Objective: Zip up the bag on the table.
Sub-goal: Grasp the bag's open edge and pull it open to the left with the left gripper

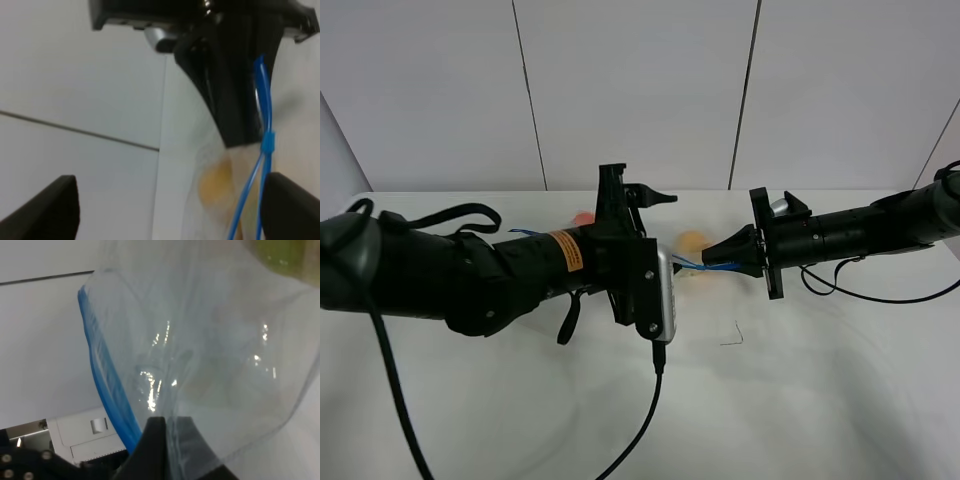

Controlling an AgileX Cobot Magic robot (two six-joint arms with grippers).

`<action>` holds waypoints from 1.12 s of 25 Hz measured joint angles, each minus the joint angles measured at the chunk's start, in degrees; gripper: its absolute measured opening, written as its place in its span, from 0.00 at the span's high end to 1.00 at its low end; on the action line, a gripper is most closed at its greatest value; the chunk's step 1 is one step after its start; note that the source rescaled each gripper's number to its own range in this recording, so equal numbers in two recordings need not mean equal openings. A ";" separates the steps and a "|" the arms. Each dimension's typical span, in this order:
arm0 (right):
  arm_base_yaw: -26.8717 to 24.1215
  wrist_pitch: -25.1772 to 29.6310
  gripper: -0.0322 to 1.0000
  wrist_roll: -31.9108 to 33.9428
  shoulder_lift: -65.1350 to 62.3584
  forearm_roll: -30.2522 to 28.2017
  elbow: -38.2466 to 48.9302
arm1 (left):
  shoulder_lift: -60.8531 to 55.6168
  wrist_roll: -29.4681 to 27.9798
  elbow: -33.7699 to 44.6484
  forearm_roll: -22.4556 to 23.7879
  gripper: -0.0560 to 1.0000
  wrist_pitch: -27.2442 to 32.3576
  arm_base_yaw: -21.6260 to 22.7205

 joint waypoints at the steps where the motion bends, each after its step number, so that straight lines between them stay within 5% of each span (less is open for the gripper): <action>1: 0.00 0.00 0.97 0.00 0.00 0.00 0.00 | 1.03 0.00 0.00 0.00 0.02 -1.62 -0.06; 12: 0.00 0.00 0.97 0.00 0.00 0.00 0.00 | 6.54 -7.09 -0.82 0.75 0.02 -6.99 -0.06; 28: 0.00 0.00 0.97 0.00 0.00 -0.11 0.00 | 13.91 -7.34 -4.17 1.04 0.03 -7.90 -0.11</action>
